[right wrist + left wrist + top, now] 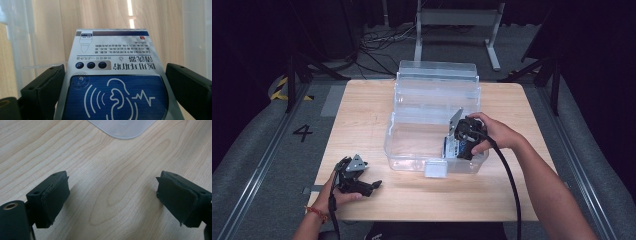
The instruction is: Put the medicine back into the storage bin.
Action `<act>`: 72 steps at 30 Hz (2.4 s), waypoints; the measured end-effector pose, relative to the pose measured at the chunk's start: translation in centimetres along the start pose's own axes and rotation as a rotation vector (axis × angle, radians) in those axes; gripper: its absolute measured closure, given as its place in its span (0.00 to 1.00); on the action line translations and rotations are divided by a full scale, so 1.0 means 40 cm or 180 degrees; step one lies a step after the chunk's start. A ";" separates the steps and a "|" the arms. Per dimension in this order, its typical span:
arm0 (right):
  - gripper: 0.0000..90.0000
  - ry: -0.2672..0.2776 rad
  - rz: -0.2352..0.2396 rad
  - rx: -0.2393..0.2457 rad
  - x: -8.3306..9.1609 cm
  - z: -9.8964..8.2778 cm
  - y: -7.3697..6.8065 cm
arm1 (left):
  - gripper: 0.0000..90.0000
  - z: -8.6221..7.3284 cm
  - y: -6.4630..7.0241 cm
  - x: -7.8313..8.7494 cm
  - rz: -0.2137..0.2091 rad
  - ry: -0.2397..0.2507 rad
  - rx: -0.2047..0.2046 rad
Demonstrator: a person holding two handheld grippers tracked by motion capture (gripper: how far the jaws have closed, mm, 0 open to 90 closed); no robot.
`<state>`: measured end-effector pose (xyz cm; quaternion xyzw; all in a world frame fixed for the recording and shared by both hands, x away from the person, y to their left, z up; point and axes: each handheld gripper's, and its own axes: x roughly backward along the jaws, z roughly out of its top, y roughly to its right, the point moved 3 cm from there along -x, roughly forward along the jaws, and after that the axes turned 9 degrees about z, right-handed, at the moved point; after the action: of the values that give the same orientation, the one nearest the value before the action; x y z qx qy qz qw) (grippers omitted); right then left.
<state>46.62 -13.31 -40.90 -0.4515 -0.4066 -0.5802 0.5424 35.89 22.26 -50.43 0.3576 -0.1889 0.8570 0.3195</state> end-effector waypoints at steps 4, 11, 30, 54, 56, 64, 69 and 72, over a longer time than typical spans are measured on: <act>0.06 0.0041 0.0016 -0.0016 0.002 -0.003 0.003 | 0.12 0.000 0.000 0.000 0.0008 0.0001 0.0000; 0.06 0.0131 -0.0037 0.0010 0.004 -0.006 0.004 | 0.12 0.000 0.000 0.000 0.0006 0.0001 0.0000; 0.20 0.0617 -0.0156 -0.0015 0.046 -0.002 -0.001 | 0.12 0.000 0.000 0.000 0.0007 -0.0001 0.0001; 0.37 0.0823 -0.0565 -0.0559 0.121 -0.166 -0.027 | 0.13 0.000 0.001 0.000 0.0010 0.0010 0.0006; 0.37 0.0752 -0.0611 -0.0557 0.112 -0.164 -0.025 | 0.13 0.000 0.001 0.000 0.0008 0.0006 0.0009; 0.37 0.0884 -0.0669 -0.0603 0.106 -0.159 -0.011 | 0.13 0.001 0.001 -0.001 0.0019 0.0014 0.0015; 0.35 0.1005 -0.0612 -0.0623 0.112 -0.162 -0.005 | 0.22 0.014 0.003 0.005 0.0001 -0.0083 0.0073; 0.35 0.1122 -0.0551 -0.0632 0.120 -0.162 0.001 | 0.25 0.034 0.007 0.021 -0.0088 -0.0002 0.0006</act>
<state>46.10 -20.80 -37.96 -0.3577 -0.2836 -0.7318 0.5061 35.91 21.66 -48.94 0.3607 -0.1831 0.8526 0.3309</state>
